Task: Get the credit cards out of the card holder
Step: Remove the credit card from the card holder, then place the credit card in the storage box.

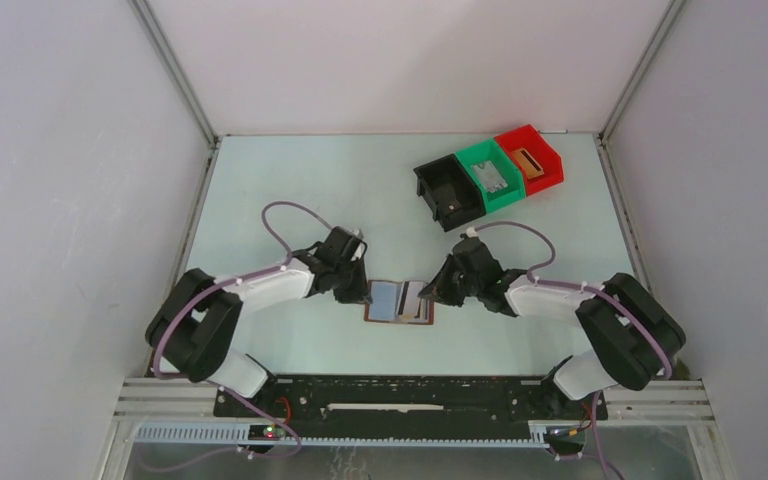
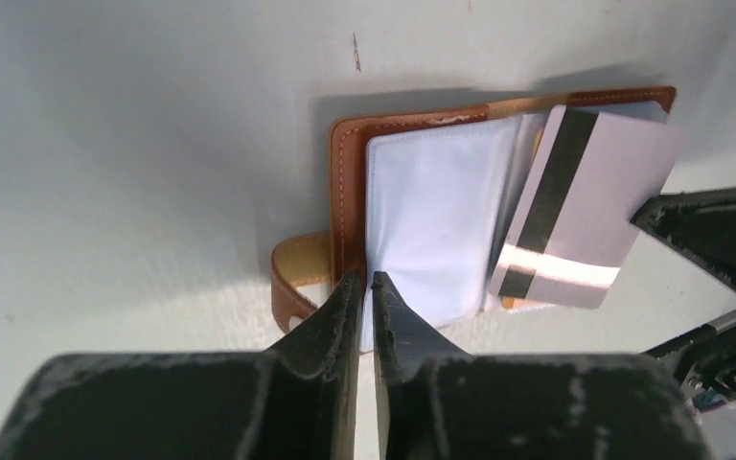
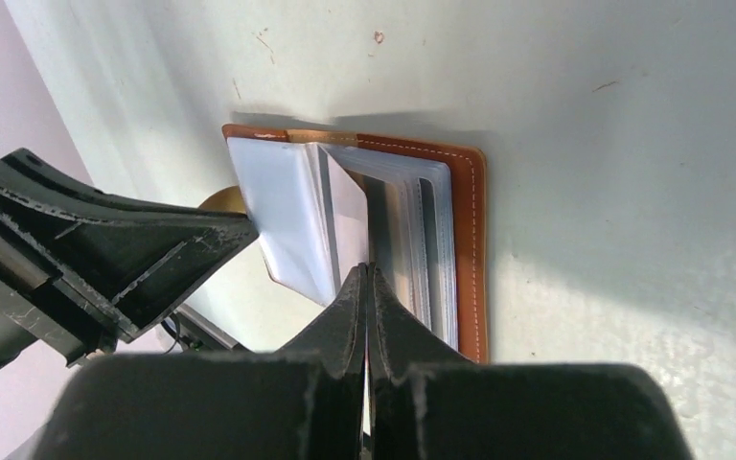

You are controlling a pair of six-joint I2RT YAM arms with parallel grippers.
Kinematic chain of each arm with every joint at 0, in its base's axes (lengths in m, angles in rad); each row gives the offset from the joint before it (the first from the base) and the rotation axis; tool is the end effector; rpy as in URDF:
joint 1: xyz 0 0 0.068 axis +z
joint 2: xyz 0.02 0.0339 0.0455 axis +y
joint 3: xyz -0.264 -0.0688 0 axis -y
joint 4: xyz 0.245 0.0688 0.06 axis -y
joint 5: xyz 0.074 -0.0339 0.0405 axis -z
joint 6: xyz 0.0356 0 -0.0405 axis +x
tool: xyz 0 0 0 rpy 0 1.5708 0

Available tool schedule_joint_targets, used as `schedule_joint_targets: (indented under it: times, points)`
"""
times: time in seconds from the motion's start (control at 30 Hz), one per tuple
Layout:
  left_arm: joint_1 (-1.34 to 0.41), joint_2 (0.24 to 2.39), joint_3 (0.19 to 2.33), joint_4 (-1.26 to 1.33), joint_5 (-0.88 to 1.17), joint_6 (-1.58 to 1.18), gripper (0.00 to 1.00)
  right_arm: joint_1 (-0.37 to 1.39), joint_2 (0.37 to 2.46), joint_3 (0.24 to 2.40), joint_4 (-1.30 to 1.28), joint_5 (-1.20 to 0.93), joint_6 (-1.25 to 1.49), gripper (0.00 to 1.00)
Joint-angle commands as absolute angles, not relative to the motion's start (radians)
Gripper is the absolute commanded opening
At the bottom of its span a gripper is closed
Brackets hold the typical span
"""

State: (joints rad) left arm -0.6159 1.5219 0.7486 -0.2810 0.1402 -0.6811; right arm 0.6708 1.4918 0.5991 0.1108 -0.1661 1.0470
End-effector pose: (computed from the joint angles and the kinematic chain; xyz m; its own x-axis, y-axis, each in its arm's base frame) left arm 0.2243 -0.1648 0.1540 -0.9471 -0.0936 -0.3071 0.0412 0.9132 -0.4053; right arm 0.2133 0.1768 0.1466 -0.8865 0.3867 -0.2540 0.1254 0.7292 0.6727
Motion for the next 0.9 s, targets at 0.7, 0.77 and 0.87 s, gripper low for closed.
schedule_joint_targets:
  times: [0.7, 0.77, 0.87]
  points:
    - [-0.636, 1.516, 0.837, -0.257, 0.322, -0.686, 0.34, 0.665, 1.439, 0.606, 0.171, -0.297, 0.978, 0.0]
    - [-0.637, 1.52, 0.835, -0.253, 0.319, -0.689, 0.33, 0.667, 1.43, 0.61, 0.164, -0.293, 0.974, 0.0]
    - [-0.636, 1.515, 0.832, -0.252, 0.316, -0.688, 0.33, 0.665, 1.402, 0.635, 0.107, -0.268, 0.94, 0.0]
